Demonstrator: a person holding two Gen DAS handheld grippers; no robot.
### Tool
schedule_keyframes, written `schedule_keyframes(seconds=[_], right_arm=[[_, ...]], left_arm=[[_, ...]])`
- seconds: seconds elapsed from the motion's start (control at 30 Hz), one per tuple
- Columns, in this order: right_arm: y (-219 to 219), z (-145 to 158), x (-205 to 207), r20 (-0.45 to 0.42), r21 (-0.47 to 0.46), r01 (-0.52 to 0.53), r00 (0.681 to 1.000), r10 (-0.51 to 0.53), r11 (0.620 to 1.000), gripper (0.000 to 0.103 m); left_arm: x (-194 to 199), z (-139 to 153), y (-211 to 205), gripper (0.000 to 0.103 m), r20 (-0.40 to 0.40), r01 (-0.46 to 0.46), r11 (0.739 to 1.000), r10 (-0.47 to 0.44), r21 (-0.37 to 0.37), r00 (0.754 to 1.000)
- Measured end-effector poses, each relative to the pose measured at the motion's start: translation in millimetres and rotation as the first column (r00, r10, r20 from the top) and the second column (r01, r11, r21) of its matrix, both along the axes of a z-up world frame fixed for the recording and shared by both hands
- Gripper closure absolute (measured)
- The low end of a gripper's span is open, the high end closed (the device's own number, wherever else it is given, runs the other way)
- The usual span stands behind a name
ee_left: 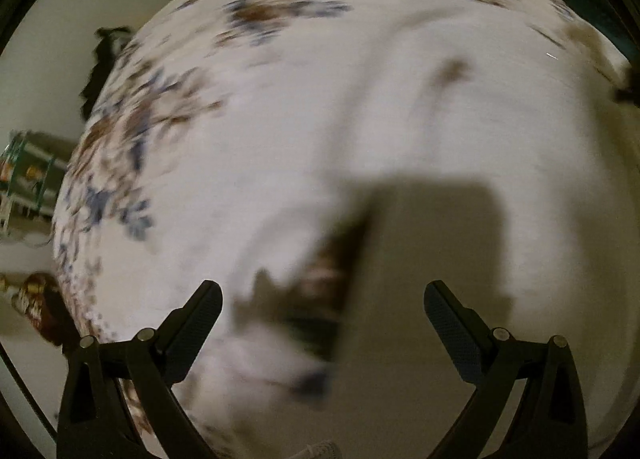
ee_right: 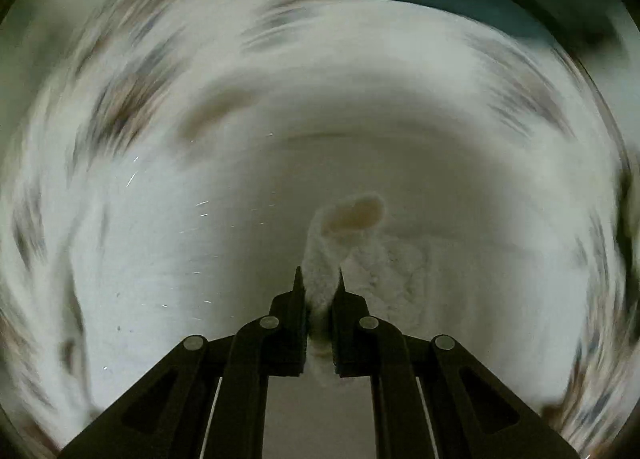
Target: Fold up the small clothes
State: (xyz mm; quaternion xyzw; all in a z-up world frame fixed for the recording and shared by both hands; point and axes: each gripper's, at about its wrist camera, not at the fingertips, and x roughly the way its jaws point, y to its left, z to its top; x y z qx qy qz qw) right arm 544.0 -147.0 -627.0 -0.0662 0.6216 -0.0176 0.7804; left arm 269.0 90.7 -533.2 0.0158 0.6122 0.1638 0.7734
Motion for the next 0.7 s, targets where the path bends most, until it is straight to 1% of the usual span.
schedule_keyframes(seconds=[0.03, 0.07, 0.1, 0.2, 0.23, 0.27, 0.3, 0.33, 0.37, 0.4, 0.43, 0.47, 0.5, 0.53, 0.57, 0.6, 0.63, 0.7], right_arm=[[43.0, -11.8, 6.7, -0.010, -0.044, -0.084, 0.996, 0.084, 0.995, 0.094], [85.5, -21.2, 9.3, -0.022, -0.068, -0.157, 0.988, 0.155, 0.985, 0.094], [125.1, -24.8, 8.2, -0.016, -0.082, -0.219, 0.976, 0.219, 0.972, 0.094], [197.5, -24.7, -3.9, 0.014, -0.082, -0.343, 0.938, 0.345, 0.936, 0.094], [216.4, -31.5, -9.3, 0.000, -0.115, -0.385, 0.922, 0.387, 0.916, 0.094], [220.9, -36.1, -12.2, -0.017, -0.138, -0.397, 0.917, 0.399, 0.907, 0.094], [216.3, -41.5, -15.6, -0.035, -0.153, -0.399, 0.916, 0.399, 0.904, 0.094], [214.3, -46.9, -15.7, -0.052, -0.146, -0.388, 0.922, 0.385, 0.910, 0.094], [204.5, -43.3, -18.2, -0.063, -0.130, -0.376, 0.927, 0.371, 0.917, 0.092], [196.2, -38.8, -17.7, -0.079, -0.085, -0.350, 0.936, 0.344, 0.933, 0.090], [179.9, -29.0, -19.2, -0.095, -0.022, -0.320, 0.944, 0.317, 0.947, 0.086], [168.4, -20.2, -21.9, -0.101, 0.043, -0.287, 0.952, 0.290, 0.957, 0.076], [149.3, -7.1, -27.3, -0.107, 0.129, -0.226, 0.965, 0.240, 0.966, 0.068], [128.9, 5.6, -35.0, -0.106, 0.207, -0.167, 0.976, 0.192, 0.964, 0.054], [108.8, 16.4, -45.0, -0.106, 0.272, -0.116, 0.983, 0.149, 0.955, 0.046], [89.6, 24.1, -56.6, -0.111, 0.309, -0.066, 0.988, 0.105, 0.949, 0.044], [67.2, 29.4, -71.5, -0.126, 0.325, -0.004, 0.991, 0.047, 0.946, 0.043], [33.0, 30.1, -95.1, -0.169, 0.336, 0.101, 0.985, -0.045, 0.936, 0.042]], left_arm=[[-2.6, 0.5, 12.6, 0.000, 0.002, -0.017, 1.000, 0.017, 0.008, 1.000], [-6.1, 1.2, 26.9, 0.000, 0.004, -0.039, 0.999, 0.039, 0.014, 0.999], [-10.9, 1.9, 40.7, 0.000, 0.011, -0.061, 0.998, 0.061, 0.018, 0.998], [-24.8, 1.8, 72.4, 0.000, 0.023, -0.113, 0.993, 0.112, 0.020, 0.993], [-29.3, 0.4, 81.4, 0.000, 0.022, -0.130, 0.991, 0.129, 0.019, 0.991], [-33.3, -1.3, 90.0, 0.000, 0.019, -0.145, 0.989, 0.145, 0.016, 0.989], [-36.4, -2.4, 94.5, 0.000, 0.016, -0.155, 0.988, 0.155, 0.012, 0.988], [-40.4, -4.4, 101.6, 0.000, 0.011, -0.168, 0.986, 0.168, 0.007, 0.986], [-42.6, -5.8, 108.9, 0.000, 0.006, -0.178, 0.984, 0.178, -0.002, 0.984], [-45.9, -5.9, 115.8, 0.000, 0.002, -0.186, 0.982, 0.186, -0.014, 0.983], [-49.8, -5.4, 124.1, 0.000, -0.003, -0.199, 0.979, 0.199, -0.035, 0.980], [-54.9, -3.1, 134.4, 0.000, -0.006, -0.216, 0.975, 0.216, -0.059, 0.976], [-59.4, -0.5, 143.6, 0.000, -0.005, -0.233, 0.969, 0.233, -0.083, 0.972], [-65.6, 3.0, 154.9, 0.000, -0.004, -0.254, 0.960, 0.256, -0.117, 0.967], [-74.9, 7.6, 170.5, 0.000, -0.001, -0.284, 0.946, 0.287, -0.158, 0.958], [-81.0, 9.6, 179.0, 0.000, -0.005, -0.302, 0.936, 0.306, -0.183, 0.952], [-88.4, 10.1, 189.0, 0.000, -0.014, -0.320, 0.923, 0.324, -0.214, 0.946], [-104.9, 3.9, 208.8, 0.000, -0.050, -0.359, 0.886, 0.361, -0.295, 0.931]])
